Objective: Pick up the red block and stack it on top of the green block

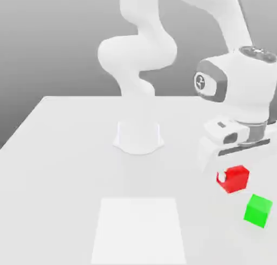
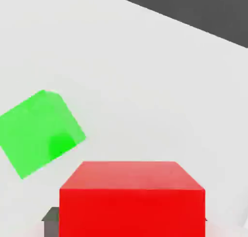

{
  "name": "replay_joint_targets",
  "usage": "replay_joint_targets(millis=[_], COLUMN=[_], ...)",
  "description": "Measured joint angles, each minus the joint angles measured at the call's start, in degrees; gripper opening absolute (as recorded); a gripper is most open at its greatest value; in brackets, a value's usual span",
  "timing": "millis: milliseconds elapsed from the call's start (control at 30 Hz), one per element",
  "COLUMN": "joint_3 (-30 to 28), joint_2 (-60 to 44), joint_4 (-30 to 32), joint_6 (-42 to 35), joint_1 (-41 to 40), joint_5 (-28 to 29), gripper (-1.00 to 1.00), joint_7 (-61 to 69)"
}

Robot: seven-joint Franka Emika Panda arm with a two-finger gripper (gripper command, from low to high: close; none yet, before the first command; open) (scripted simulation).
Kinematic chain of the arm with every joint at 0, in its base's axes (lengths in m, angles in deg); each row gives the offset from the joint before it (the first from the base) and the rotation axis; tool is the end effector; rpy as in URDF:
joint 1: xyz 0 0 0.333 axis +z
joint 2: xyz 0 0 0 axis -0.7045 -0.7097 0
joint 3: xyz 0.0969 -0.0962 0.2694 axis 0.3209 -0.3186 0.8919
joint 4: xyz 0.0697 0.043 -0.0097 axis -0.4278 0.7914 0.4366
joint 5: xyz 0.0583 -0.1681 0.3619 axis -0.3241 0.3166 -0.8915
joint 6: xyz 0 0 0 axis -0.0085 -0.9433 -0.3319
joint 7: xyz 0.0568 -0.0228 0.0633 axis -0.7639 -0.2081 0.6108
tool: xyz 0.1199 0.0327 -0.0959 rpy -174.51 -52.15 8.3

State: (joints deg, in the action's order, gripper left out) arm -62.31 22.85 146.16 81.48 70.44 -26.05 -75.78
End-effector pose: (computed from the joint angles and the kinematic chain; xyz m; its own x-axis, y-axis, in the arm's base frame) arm 0.3582 0.2853 0.1695 0.9620 -0.2730 -0.0040 -0.2731 -0.9620 -0.0008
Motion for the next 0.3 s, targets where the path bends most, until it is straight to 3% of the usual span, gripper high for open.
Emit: replay_joint_targets(millis=[167, 200, 300], joint_3=[-1.2, -1.8, -1.8], joint_2=[-8.7, -10.6, -10.6], joint_4=[-3.3, -3.4, -3.4], joint_6=[5.3, 7.0, 7.0], joint_1=[2.2, 2.6, 2.6], joint_5=[4.7, 5.7, 5.7], gripper=[-1.0, 1.0, 1.0], joint_7=[-2.9, -3.6, -3.6])
